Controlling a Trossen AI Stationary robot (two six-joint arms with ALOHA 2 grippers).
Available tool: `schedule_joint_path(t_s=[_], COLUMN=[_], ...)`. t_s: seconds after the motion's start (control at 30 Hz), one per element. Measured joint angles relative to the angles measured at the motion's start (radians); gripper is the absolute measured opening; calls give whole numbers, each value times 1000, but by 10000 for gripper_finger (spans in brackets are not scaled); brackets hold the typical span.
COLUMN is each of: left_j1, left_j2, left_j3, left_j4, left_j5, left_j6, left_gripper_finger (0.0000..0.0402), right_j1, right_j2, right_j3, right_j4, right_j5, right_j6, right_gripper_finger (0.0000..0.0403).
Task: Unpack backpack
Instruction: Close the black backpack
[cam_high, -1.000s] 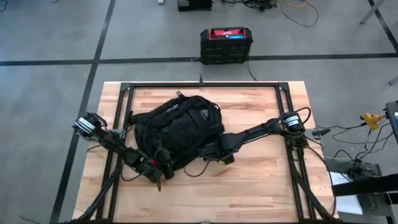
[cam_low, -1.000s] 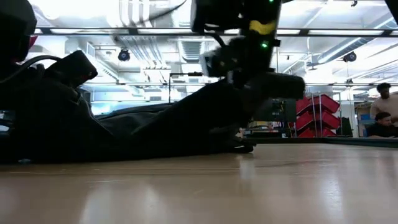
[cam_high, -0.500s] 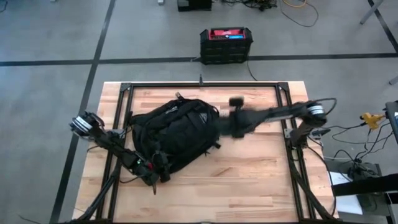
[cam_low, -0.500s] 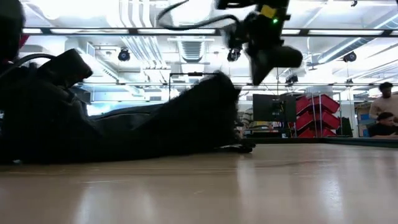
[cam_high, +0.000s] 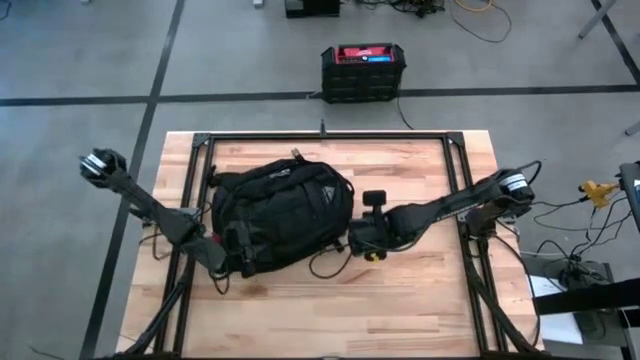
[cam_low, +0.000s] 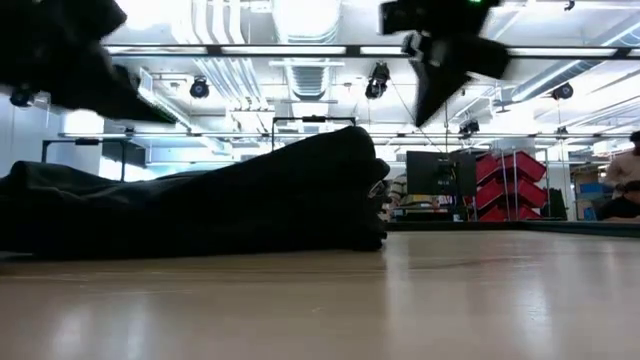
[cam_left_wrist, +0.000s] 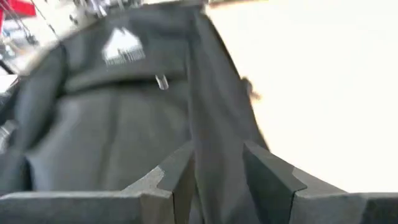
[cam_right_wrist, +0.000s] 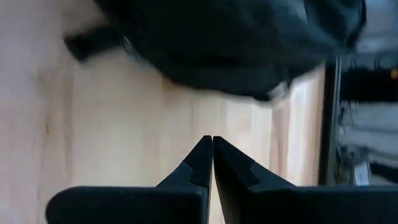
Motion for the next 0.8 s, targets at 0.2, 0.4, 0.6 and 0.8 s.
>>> schedule_joint_path(t_s=[0.2,0.4,0.6,0.8], left_j1=[12,27,30,30], left_j2=[76,330,519,602], left_j3=[2,1,29,37], left_j4=[189,386,433,436], left_j5=[-18,-20,-33,-24], left_j6=[58,39,-79,-183], left_gripper_finger=[119,119,119,119], right_j1=[-13,-14,-34,-70], right_j2=[-2,4,12,12], right_j3=[-116,-237,-345,-394], right_j4=[157,436,557,698], right_j5=[-154,-185,-90,-125], right_j6=[-46,-184,-154,-194], right_gripper_finger=[17,105,172,176])
